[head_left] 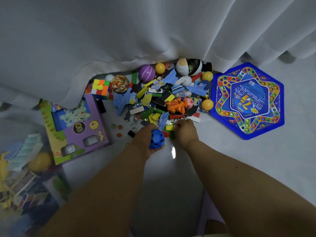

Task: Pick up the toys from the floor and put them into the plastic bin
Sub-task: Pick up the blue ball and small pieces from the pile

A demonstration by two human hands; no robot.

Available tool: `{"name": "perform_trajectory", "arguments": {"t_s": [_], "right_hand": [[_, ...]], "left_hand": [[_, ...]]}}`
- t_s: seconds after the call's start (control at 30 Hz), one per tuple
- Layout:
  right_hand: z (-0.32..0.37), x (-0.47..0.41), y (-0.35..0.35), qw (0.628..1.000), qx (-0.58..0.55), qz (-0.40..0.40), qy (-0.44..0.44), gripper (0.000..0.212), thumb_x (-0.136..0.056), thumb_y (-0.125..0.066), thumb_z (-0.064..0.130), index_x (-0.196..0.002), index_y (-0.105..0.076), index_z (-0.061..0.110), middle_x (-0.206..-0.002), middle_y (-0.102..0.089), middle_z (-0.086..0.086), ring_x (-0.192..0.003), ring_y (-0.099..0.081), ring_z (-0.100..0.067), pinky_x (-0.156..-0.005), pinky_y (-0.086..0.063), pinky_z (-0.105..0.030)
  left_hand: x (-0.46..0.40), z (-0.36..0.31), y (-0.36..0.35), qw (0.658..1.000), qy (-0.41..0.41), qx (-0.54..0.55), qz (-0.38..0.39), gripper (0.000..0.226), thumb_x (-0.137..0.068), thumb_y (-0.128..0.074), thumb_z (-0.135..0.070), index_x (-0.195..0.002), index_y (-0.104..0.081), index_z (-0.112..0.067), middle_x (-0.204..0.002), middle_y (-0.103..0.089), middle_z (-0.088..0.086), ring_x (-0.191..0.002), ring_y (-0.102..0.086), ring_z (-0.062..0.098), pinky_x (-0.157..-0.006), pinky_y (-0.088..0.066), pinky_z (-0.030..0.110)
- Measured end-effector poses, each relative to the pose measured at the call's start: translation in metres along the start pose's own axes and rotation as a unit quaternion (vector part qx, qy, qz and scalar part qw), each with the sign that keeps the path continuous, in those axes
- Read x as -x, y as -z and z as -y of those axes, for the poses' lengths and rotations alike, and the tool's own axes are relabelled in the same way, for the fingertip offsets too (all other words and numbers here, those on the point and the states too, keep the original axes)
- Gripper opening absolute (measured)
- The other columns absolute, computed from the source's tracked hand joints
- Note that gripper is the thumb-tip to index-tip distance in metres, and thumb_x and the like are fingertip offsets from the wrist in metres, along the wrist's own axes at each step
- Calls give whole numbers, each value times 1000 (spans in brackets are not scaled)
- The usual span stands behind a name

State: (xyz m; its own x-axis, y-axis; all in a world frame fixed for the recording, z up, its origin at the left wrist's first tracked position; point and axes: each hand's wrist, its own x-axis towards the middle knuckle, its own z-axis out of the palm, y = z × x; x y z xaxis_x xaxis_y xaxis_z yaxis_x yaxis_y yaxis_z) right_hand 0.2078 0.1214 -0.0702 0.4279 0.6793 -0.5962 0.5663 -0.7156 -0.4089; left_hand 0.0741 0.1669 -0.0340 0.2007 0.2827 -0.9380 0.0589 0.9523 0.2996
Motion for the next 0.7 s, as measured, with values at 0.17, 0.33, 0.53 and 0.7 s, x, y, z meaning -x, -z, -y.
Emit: {"name": "perform_trajectory", "arguments": {"t_s": [0.17,0.33,0.53,0.7], "right_hand": [[2,9,-7,999,-9,13,44,38,-86,-64,23,-121,-53,10,-127,-40,-12,-111,-49,-27,-95,-41,-32],[2,11,-10,995,58,-7,82,56,-81,-71,28,-128,-47,11,-132,-39,-10,-113,-46,-27,-94,-44,-35],[18,15,-22,975,187,-4,118,41,-96,-38,7,-137,-37,4,-137,-39,-17,-117,-44,-33,-91,-45,-39],[27,6,-19,974,207,33,82,40,-97,-37,11,-137,-37,2,-133,-43,-21,-112,-52,-36,-88,-47,-41]], "left_hand": [[1,-1,0,1000,9,19,10,20,-92,-48,-22,-76,-52,-12,-80,-53,9,-71,-51,22,-71,-47,35],[6,3,18,1000,2,22,-1,17,-92,-49,-21,-78,-54,-12,-85,-59,10,-74,-55,23,-72,-49,38],[10,7,35,999,2,34,-34,18,-90,-51,-21,-78,-57,-10,-81,-62,10,-68,-56,23,-61,-52,33],[13,6,36,998,4,45,-33,17,-89,-52,-19,-76,-56,-9,-78,-60,10,-66,-54,23,-60,-50,31]]}}
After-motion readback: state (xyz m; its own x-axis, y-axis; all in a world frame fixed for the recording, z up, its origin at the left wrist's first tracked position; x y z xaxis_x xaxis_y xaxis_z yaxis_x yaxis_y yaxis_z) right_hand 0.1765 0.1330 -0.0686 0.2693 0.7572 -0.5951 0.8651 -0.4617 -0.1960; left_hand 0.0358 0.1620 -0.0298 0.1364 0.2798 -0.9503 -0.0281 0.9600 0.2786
